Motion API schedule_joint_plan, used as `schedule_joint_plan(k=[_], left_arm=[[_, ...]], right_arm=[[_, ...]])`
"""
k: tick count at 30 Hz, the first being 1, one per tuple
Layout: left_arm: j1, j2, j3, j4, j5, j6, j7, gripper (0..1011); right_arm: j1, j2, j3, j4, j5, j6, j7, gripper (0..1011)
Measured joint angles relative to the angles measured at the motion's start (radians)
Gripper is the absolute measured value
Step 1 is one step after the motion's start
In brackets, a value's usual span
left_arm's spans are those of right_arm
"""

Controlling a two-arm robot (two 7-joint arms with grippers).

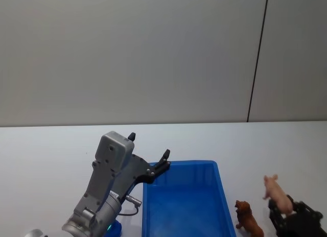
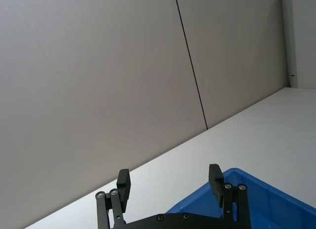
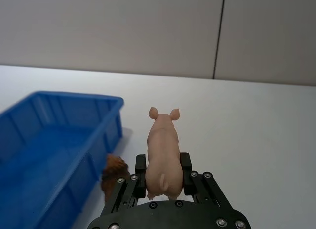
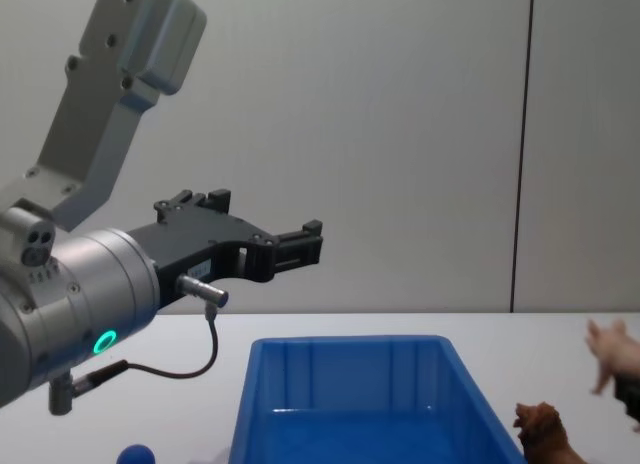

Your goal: Pick up the two dolls from the table and place them into the box.

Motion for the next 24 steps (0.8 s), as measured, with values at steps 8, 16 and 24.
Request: schedule_joint_plan(k=[8,16,24], left_arm=[[0.000,0.000,0.000,0.000,0.000,0.000,0.000,1001],[0.000,0.000,0.000,0.000,0.000,0.000,0.000,1001],[0.000,0.000,0.000,0.000,0.000,0.000,0.000,1001]], right_arm=[[0.028,-0.019,-0.011,-0.028,0.022,0.008,0.077,383],[0.069,-0.054,-0.038,-0.032,0.029,0.041,0.169,383],[0.110,-0.096,-0.075,-0.018,0.017,0.082,0.244,449]])
